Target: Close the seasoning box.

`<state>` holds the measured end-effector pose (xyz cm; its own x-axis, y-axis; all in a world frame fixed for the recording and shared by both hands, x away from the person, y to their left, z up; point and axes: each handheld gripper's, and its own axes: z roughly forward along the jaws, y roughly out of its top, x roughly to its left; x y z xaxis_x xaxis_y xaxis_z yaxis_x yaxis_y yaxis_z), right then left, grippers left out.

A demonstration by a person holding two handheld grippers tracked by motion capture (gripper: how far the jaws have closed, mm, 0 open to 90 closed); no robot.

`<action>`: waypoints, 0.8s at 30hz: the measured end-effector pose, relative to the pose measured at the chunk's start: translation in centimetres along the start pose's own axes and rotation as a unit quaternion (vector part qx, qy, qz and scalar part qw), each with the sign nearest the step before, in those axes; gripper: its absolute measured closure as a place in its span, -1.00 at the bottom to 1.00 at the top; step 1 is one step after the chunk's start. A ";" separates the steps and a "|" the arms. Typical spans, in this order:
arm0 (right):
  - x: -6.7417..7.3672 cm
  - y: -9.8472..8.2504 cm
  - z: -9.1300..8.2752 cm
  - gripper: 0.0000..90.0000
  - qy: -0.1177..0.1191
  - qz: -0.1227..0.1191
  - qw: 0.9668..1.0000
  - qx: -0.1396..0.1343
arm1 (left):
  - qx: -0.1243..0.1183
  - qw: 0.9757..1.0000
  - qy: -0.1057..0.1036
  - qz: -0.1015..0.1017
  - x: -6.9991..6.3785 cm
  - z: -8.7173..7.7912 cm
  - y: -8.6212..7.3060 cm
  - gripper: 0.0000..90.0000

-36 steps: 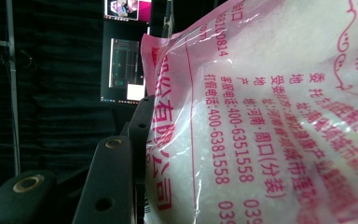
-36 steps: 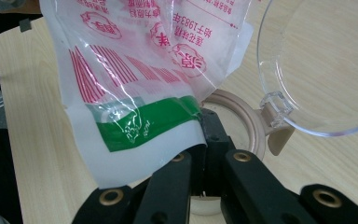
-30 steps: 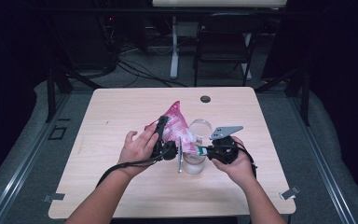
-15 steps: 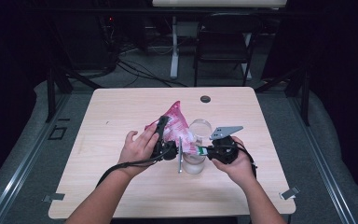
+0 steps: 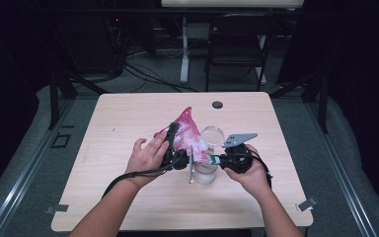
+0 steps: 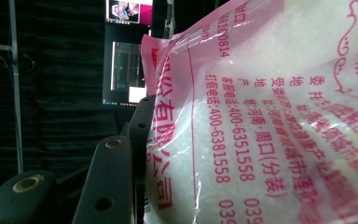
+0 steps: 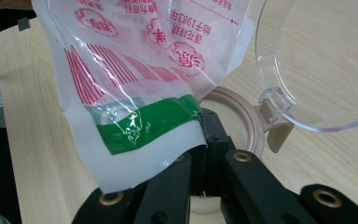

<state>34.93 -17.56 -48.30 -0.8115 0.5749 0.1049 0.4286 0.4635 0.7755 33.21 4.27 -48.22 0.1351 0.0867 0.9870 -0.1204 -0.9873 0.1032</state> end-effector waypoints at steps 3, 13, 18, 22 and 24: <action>0.0 -0.1 0.1 1.00 0.001 0.001 1.000 0.000 | -0.003 1.000 0.000 0.002 0.1 0.0 0.0 0.29; -0.1 -0.1 0.1 1.00 -0.001 0.002 1.000 0.002 | -0.006 1.000 0.004 0.004 0.2 -0.1 0.2 0.28; -0.2 -0.2 0.1 1.00 -0.002 0.002 1.000 0.004 | -0.006 1.000 0.003 0.001 0.1 -0.1 0.2 0.28; -0.3 -0.3 0.2 1.00 -0.005 0.001 1.000 0.008 | -0.009 1.000 0.005 0.006 0.1 -0.1 0.4 0.28; -0.3 -0.3 0.2 1.00 -0.006 0.001 1.000 0.008 | -0.015 1.000 0.009 0.005 0.0 -0.1 0.3 0.28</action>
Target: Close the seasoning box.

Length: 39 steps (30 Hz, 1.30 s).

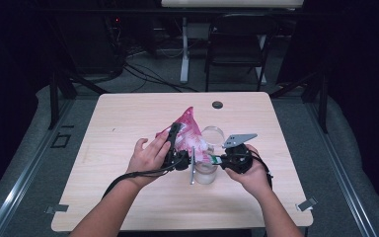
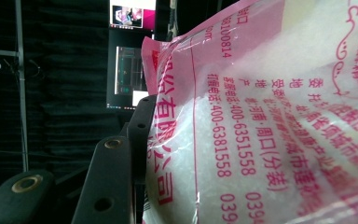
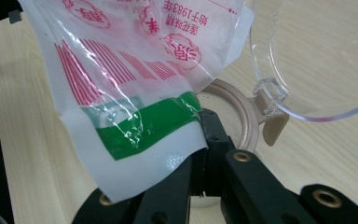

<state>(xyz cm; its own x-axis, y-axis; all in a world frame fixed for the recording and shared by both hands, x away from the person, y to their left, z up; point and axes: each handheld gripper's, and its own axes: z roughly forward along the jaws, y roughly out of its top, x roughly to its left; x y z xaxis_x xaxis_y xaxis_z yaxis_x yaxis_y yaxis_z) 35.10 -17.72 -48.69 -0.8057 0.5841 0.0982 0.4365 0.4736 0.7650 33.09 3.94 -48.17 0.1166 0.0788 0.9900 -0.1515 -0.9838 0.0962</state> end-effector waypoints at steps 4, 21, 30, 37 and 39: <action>0.0 0.0 0.0 1.00 -0.001 0.000 1.000 0.000 | 0.010 1.000 -0.007 -0.002 0.0 -0.1 0.1 0.28; -0.1 0.0 0.0 1.00 -0.002 0.002 1.000 0.001 | 0.000 1.000 0.006 0.008 0.2 -0.3 0.4 0.28; -0.4 -0.1 -0.2 1.00 -0.006 0.004 1.000 0.002 | -0.010 1.000 0.009 0.011 0.0 -0.3 0.7 0.29; -0.3 -0.1 -0.2 1.00 -0.005 0.004 1.000 0.001 | -0.002 1.000 0.011 0.012 0.3 -0.2 0.8 0.29; -0.3 -0.1 -0.2 1.00 -0.005 0.004 1.000 -0.001 | 0.000 1.000 0.008 0.007 0.3 -0.2 0.8 0.29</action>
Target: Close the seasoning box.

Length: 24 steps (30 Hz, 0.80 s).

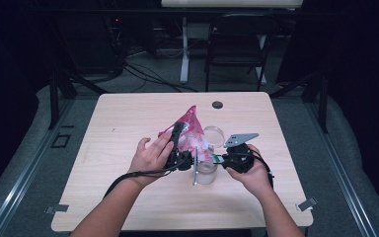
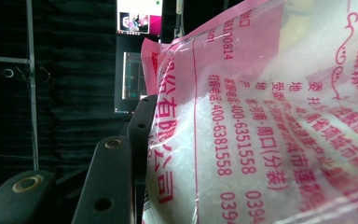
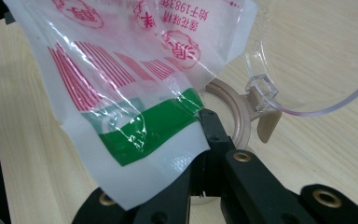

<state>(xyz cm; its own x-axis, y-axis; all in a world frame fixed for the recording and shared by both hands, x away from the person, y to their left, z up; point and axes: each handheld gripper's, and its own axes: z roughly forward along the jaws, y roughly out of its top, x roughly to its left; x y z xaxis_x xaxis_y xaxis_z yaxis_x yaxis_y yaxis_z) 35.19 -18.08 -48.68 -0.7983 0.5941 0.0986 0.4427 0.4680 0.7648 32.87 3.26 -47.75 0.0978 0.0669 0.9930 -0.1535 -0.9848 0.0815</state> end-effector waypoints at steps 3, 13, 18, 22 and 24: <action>0.0 0.0 0.0 1.00 0.000 -0.002 1.000 0.003 | 0.000 1.000 0.004 0.006 0.1 0.1 0.0 0.29; 0.3 0.0 0.1 1.00 -0.005 -0.006 1.000 0.007 | -0.001 1.000 0.003 0.007 0.0 0.2 0.1 0.29; 0.4 0.0 0.0 1.00 -0.007 -0.008 1.000 0.010 | -0.002 1.000 0.003 0.007 0.0 0.2 0.2 0.29; 0.4 -0.1 0.0 1.00 -0.007 -0.007 1.000 0.010 | -0.003 1.000 0.004 0.006 0.0 0.2 0.2 0.29; 0.4 -0.1 0.0 1.00 -0.006 -0.008 1.000 0.011 | -0.008 1.000 0.006 0.006 0.0 0.3 0.2 0.29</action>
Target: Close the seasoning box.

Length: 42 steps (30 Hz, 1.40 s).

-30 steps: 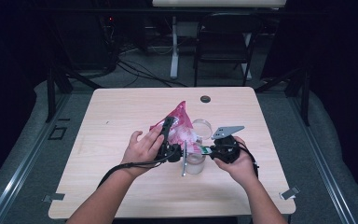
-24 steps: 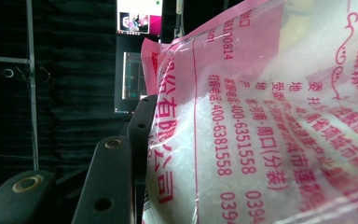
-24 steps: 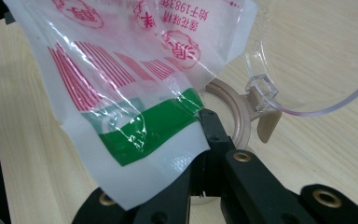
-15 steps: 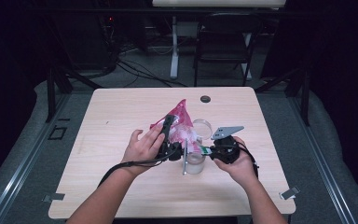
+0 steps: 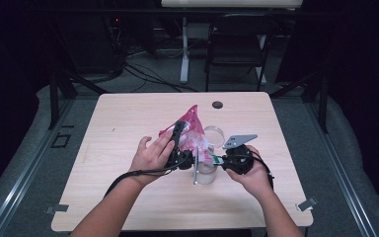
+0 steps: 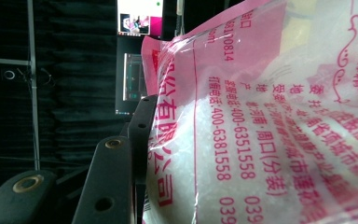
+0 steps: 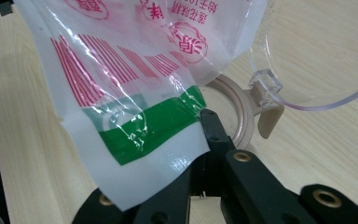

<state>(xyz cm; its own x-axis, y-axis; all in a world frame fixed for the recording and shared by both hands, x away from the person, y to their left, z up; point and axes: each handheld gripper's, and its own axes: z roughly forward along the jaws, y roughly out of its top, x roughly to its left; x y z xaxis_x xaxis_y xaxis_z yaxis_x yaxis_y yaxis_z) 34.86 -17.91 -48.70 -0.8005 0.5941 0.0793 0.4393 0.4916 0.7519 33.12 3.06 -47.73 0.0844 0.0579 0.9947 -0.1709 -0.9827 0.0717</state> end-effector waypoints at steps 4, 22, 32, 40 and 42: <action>0.0 -0.1 0.1 1.00 0.000 0.001 1.000 -0.001 | -0.002 1.000 0.001 -0.001 0.1 0.0 0.1 0.29; -0.2 -0.3 0.0 1.00 -0.001 0.004 1.000 0.000 | -0.005 1.000 0.002 -0.001 0.1 -0.2 0.2 0.29; -0.2 -0.3 -0.1 1.00 -0.002 0.004 1.000 0.000 | 0.001 1.000 -0.001 0.002 0.2 -0.4 0.1 0.29; -0.1 -0.2 0.0 1.00 -0.004 0.001 1.000 0.004 | -0.001 1.000 -0.003 0.013 -0.2 -0.7 0.1 0.29; -0.1 -0.3 0.0 1.00 -0.007 0.003 1.000 0.004 | -0.001 1.000 -0.002 0.013 -0.3 -0.7 0.1 0.30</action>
<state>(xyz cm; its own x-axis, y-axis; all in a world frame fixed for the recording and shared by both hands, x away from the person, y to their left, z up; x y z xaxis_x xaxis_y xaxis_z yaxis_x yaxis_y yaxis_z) 34.84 -18.13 -48.89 -0.7918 0.6063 0.0745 0.4475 0.4927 0.7464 32.43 3.02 -47.98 0.0845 0.0309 0.9959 -0.1760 -0.9833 0.0454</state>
